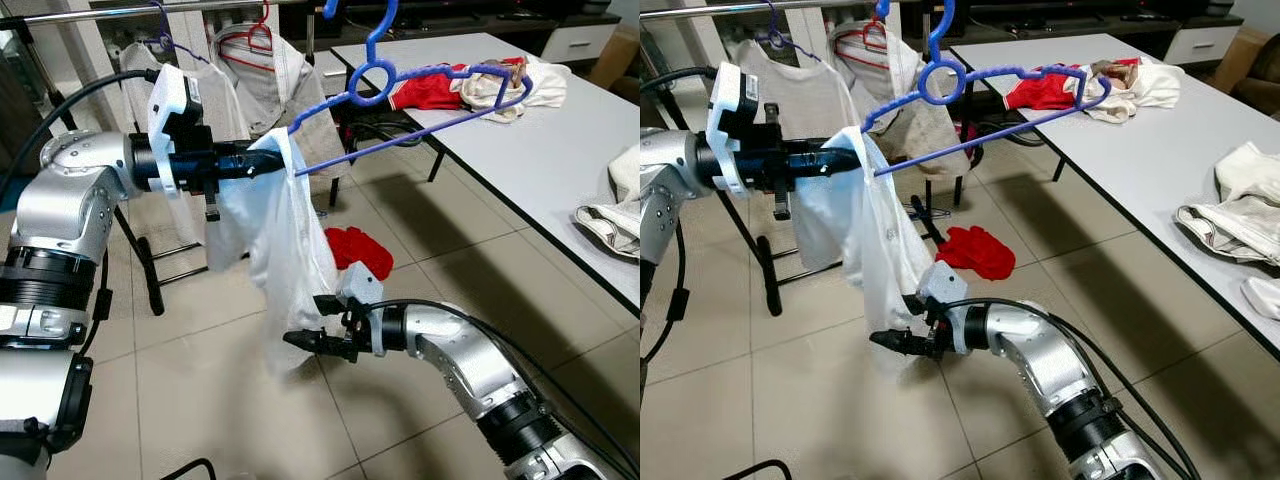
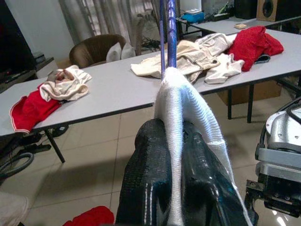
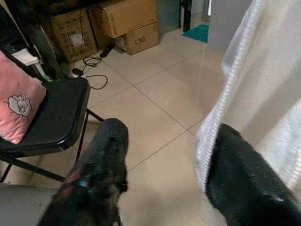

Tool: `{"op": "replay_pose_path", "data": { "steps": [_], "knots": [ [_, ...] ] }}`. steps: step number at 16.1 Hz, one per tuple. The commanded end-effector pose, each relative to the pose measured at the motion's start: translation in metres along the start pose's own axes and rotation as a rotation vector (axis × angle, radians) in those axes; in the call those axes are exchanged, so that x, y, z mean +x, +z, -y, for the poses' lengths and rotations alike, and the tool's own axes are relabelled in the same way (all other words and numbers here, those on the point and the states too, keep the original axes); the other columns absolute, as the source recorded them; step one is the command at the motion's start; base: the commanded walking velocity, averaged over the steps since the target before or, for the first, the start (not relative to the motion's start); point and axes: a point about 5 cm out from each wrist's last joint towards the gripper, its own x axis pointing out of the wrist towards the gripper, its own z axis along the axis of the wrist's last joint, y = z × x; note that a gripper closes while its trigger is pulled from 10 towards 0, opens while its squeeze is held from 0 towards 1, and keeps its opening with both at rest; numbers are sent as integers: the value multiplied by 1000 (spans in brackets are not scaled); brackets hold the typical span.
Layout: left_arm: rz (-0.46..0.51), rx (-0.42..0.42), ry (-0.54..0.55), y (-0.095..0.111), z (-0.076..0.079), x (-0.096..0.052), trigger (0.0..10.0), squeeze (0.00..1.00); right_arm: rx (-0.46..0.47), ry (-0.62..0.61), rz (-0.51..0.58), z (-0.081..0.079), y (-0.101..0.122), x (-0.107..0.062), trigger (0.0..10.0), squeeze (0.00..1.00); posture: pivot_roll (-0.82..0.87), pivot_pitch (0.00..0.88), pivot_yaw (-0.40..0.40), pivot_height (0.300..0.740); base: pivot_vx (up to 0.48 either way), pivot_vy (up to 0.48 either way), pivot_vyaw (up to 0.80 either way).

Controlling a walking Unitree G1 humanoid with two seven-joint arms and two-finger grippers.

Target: Hang hanger

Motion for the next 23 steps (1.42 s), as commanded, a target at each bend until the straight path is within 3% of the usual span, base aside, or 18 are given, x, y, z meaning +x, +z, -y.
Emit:
{"op": "replay_pose_path", "data": {
  "steps": [1, 5, 9, 16, 18, 20, 21, 23],
  "knots": [
    [29, 48, 18, 16, -5, -5, 0, 0, -12, 7, -11, 3, 0, -2, 0, 0, -99, 0, -15, 740, 0, 0, 0],
    [17, 48, 45, 14, -7, -13, 0, 0, -5, -9, -53, 6, -13, -17, 0, 0, -101, 0, -19, 740, 0, 0, 0],
    [-4, 38, 40, 5, -4, -14, 0, 0, 34, -129, -65, 20, -21, -41, 0, 0, -113, 0, -17, 740, 0, 0, 0],
    [-56, 5, 7, -12, 6, -13, 0, 0, 46, -630, -34, 67, -26, -128, 0, 0, -143, 0, 25, 740, 0, 0, 0],
    [-116, -11, -12, -29, 19, -12, 0, 0, 37, -835, 11, 77, -22, -152, 0, 0, -134, 0, 24, 740, 0, 0, 0],
    [-146, -12, -10, -37, 25, -11, 0, 0, 36, -904, 40, 79, -20, -157, 0, 0, -128, 0, 17, 740, 0, 0, 0],
    [-219, 7, 59, -50, 28, -17, 0, 0, 45, -1000, 74, 82, -17, -167, 0, 0, -122, 0, 10, 740, 0, 0, 0],
    [-269, -11, 110, -64, 38, -30, 0, 0, 56, -1060, 67, 81, -20, -176, 0, 0, -129, 0, 17, 740, 0, 0, 0]
  ]
}}
